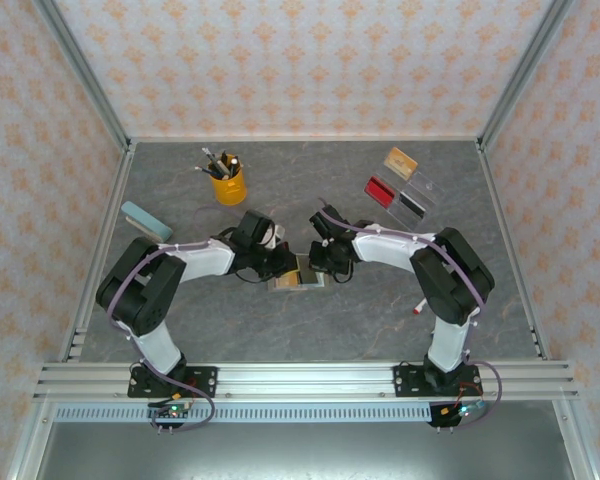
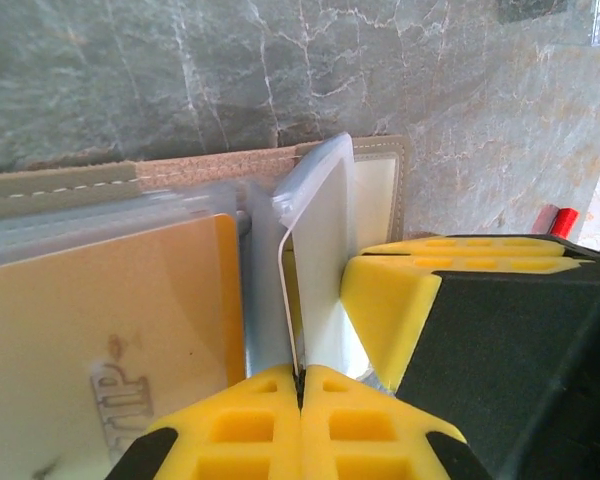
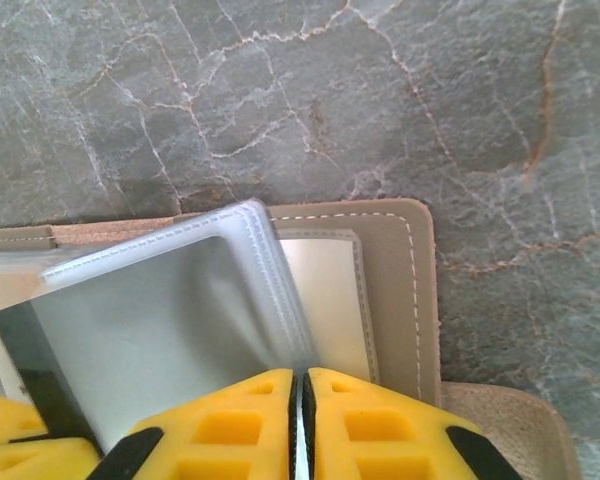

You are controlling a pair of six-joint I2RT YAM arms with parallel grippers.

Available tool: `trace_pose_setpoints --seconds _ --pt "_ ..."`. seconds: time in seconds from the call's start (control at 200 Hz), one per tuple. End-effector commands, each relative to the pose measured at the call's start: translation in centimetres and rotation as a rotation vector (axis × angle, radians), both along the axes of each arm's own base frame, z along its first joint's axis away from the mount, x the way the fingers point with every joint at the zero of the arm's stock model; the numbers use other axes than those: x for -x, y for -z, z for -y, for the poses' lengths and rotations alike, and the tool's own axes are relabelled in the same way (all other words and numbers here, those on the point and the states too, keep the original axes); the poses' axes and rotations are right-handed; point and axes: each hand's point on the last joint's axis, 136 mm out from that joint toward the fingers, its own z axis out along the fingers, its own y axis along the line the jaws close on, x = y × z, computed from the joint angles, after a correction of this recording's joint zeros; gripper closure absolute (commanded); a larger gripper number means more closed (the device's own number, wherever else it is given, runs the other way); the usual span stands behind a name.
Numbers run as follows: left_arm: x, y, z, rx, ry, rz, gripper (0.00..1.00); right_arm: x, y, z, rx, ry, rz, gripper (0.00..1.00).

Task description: Take the credit cards out of the card holder

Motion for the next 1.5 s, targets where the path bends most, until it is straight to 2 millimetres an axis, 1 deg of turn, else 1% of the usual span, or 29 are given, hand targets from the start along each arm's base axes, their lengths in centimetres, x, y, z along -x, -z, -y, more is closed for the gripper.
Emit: trace_pose_setpoints --seconds 0.0,0.135,0.215,0.335,0.395,0.47,0.535,0.601,0.691,0.796,0.961,1.036,1.096,1.156,1.191,1.236,1.326,1.386,1.491 --pt "0.6 -0.5 -1.0 -0.022 0.026 0.029 0.99 1.9 3.9 3.7 0.190 0.017 -0.079 0.87" --pt "1.3 0.2 -2.3 -0.084 0.025 0.018 1.00 1.8 3.8 3.9 0.196 0.027 -0.074 0.88" --pt "1.5 0.3 -3.0 -0.107 0.019 0.016 1.00 1.6 3.5 3.8 0.188 0.029 -0.066 0.88" --pt "1.5 -0.4 -3.9 -0.130 0.008 0.027 1.00 1.2 2.2 3.2 0.159 0.023 -0.042 0.88" --pt "1.6 -1.0 -4.5 -0.154 0.005 0.043 1.00 0.8 1.0 2.5 0.114 0.008 -0.019 0.87" --pt "1.5 -1.8 -5.4 -0.202 -0.002 0.066 1.00 0.4 -0.9 1.5 0.036 -0.005 0.024 0.86" --pt "1.7 -2.6 -5.9 -0.225 -0.002 0.085 1.00 0.1 -2.8 0.8 -0.038 -0.020 0.065 0.83" --pt "1.8 -3.4 -6.2 -0.235 -0.003 0.101 1.00 -0.1 -5.2 0.1 -0.132 -0.037 0.111 0.78" --pt "1.9 -5.2 -6.3 -0.219 -0.005 0.144 1.00 -0.2 -8.5 -0.8 -0.266 -0.064 0.173 0.71" --pt "1.6 -8.2 -5.6 -0.154 -0.002 0.211 1.00 0.1 -11.3 -1.4 -0.403 -0.096 0.201 0.59" --pt "1.1 -13.6 -3.7 0.017 0.003 0.314 1.00 0.4 -14.1 -2.5 -0.577 -0.136 0.202 0.37" --pt "0.9 -15.6 -3.0 0.100 0.000 0.338 1.00 0.6 -15.5 -3.3 -0.652 -0.159 0.206 0.27" --pt "0.7 -16.9 -2.5 0.162 -0.004 0.348 1.00 0.7 -16.3 -3.6 -0.683 -0.169 0.200 0.22" --pt "0.5 -17.8 -2.2 0.215 -0.012 0.349 1.00 0.9 -17.1 -3.9 -0.720 -0.182 0.196 0.20" --pt "0.4 -18.3 -2.1 0.242 -0.014 0.354 1.00 0.9 -17.6 -4.1 -0.742 -0.191 0.199 0.19" --pt "0.3 -18.6 -2.0 0.264 -0.018 0.352 1.00 1.0 -18.3 -4.4 -0.771 -0.201 0.201 0.19" --pt "0.0 -18.5 -2.1 0.284 -0.032 0.337 1.00 1.2 -19.5 -4.7 -0.814 -0.221 0.209 0.21" --pt "-0.1 -18.4 -2.2 0.297 -0.044 0.330 1.00 1.4 -20.3 -4.8 -0.838 -0.234 0.215 0.26" --pt "-0.1 -17.8 -2.4 0.292 -0.054 0.317 1.00 1.5 -21.0 -4.7 -0.854 -0.240 0.231 0.38"
